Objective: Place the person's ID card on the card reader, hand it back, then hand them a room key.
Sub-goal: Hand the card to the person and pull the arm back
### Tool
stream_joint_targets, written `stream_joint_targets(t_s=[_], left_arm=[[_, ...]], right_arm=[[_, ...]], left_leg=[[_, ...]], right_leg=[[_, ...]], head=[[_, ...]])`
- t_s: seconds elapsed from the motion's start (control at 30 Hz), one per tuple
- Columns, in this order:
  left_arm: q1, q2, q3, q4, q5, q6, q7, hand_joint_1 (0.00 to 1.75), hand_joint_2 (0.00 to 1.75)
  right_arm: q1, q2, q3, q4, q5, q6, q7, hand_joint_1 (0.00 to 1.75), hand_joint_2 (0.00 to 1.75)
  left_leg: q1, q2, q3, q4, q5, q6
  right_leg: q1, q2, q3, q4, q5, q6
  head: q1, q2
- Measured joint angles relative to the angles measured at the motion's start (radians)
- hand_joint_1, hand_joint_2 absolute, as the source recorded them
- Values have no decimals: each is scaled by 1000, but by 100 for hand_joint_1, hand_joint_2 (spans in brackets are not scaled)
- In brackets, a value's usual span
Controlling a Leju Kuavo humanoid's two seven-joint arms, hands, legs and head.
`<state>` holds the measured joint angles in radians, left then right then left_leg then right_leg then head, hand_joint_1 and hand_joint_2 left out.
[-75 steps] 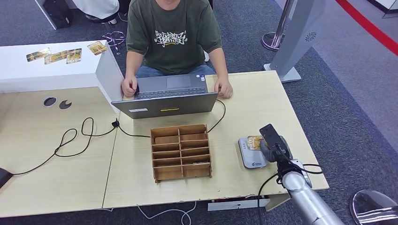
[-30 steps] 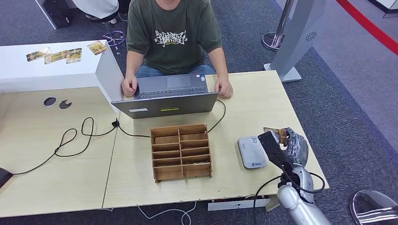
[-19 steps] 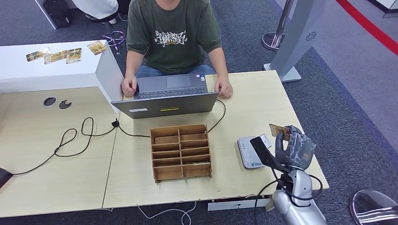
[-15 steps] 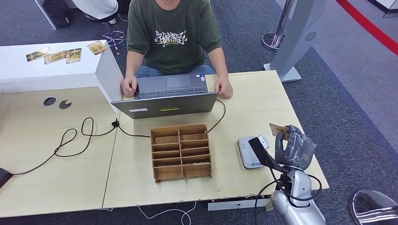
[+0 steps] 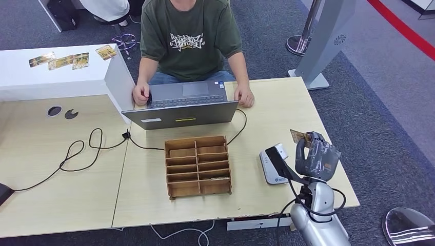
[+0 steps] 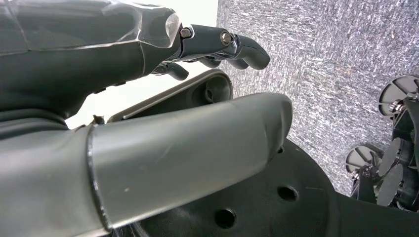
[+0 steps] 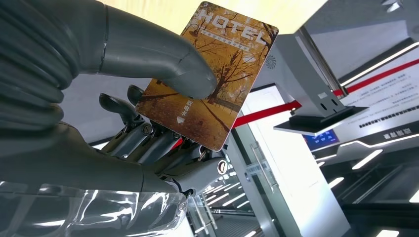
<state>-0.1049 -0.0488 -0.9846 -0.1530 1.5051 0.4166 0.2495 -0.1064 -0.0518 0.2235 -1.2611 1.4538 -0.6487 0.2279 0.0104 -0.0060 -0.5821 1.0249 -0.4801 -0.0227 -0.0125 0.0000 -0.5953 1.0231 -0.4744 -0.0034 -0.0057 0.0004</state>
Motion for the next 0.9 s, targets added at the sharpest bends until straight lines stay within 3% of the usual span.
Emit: stream_joint_targets(t_s=[0.4, 0.9], left_arm=[[-4, -2, 0, 0, -31, -1, 0, 0, 0], [-7, -5, -6, 0, -69, -6, 11, 0, 0]], right_arm=[[-165, 50, 7, 60, -28, -1, -56, 175, 175], [-437, 107, 77, 289, -21, 0, -58, 175, 175]], left_leg=[[0, 0, 0, 0, 0, 0], [0, 0, 0, 0, 1, 0]], right_leg=[[0, 0, 0, 0, 0, 0], [0, 1, 0, 1, 0, 0]], head=[[0, 0], [0, 0]])
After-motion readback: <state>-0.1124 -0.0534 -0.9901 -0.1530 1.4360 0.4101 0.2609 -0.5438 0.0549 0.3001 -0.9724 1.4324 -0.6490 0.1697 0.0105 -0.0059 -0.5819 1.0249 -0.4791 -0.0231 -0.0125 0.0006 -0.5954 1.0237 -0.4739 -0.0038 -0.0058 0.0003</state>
